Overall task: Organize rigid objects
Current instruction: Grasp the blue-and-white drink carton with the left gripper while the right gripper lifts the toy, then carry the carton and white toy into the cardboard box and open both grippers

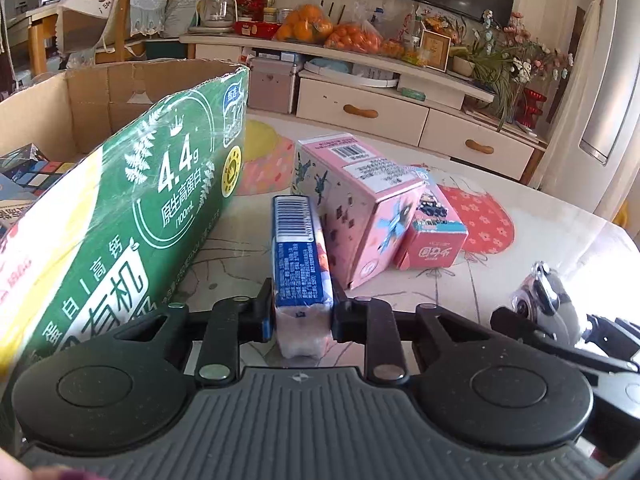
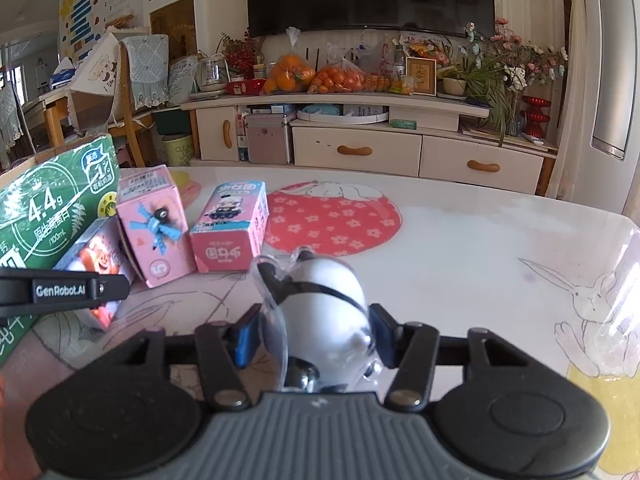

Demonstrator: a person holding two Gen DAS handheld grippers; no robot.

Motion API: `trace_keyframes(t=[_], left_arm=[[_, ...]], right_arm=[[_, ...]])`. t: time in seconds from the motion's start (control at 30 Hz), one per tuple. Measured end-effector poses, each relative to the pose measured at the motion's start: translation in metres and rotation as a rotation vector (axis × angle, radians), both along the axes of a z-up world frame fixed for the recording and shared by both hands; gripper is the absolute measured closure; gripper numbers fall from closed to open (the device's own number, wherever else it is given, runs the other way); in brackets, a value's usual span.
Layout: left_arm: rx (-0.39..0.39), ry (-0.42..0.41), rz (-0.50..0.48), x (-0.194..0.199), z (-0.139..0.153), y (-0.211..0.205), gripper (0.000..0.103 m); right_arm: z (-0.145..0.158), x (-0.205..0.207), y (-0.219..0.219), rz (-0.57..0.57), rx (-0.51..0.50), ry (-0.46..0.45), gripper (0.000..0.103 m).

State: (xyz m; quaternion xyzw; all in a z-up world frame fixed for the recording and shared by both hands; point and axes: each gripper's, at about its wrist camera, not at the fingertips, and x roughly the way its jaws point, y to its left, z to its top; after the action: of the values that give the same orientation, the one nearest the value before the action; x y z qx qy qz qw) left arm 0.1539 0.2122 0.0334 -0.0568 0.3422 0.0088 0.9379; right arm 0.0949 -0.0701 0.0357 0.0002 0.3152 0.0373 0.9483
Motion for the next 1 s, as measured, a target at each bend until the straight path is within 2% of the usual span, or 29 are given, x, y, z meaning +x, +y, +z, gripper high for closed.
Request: trace_keyframes(t=[0.3,1.0], left_arm=[[0.032,0.012,-0.074,-0.014,0.000,-0.005,0.075],[0.047,0.009,-0.214,-0.047,0.003,-0.004,0.075]], right_arm=[[0.002,-0.009,0.004,-0.009,-0.025,-0.013,0.049],[0.002,-0.065,0.024,-0.018,-0.113,-0.010,0.049]])
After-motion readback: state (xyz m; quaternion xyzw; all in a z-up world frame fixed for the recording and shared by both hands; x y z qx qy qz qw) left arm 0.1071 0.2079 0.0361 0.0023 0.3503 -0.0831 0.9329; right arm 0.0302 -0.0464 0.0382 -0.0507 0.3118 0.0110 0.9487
